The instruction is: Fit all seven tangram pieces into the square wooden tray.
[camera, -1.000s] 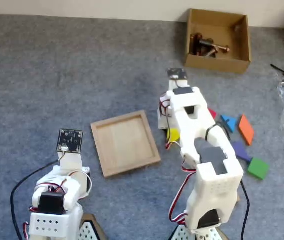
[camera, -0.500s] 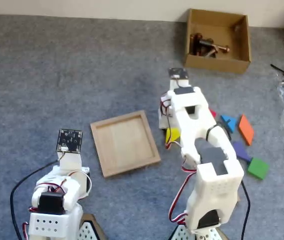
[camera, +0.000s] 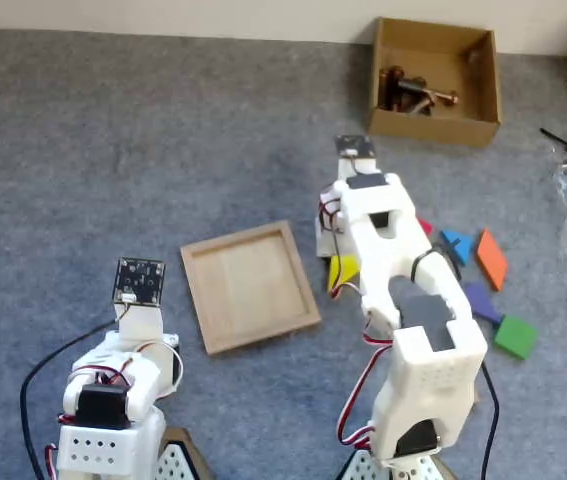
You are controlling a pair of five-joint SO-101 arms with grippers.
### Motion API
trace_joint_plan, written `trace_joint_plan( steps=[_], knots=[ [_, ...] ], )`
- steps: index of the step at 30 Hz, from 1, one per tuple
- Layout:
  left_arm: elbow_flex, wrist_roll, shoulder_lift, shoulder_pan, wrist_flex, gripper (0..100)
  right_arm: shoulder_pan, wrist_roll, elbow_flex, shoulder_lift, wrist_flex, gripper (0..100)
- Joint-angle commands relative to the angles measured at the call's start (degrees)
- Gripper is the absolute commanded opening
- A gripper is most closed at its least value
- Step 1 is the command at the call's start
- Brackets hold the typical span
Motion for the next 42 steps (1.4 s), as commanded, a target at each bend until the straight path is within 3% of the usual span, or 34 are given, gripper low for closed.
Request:
trace_joint_plan(
  steps=[1, 13, 18, 42],
  knots=[
    [1.1, 0.4, -0.4, 0.8, -0.1, 1, -1.7, 0.7, 0.2, -2.5, -0.7, 14.9],
    [1.1, 0.4, -0.4, 0.8, -0.1, 1, -1.7, 0.6, 0.0, -2.8, -0.4, 14.9],
    [1.1, 0.4, -0.4, 0.8, -0.1, 1, -1.7, 0.6, -1.1, -2.9, 5.3, 14.9],
    [1.1, 0.4, -0.4, 0.8, -0.1, 1, -4.5, 0.4, -8.5, -2.8, 12.5, 14.9]
  ],
)
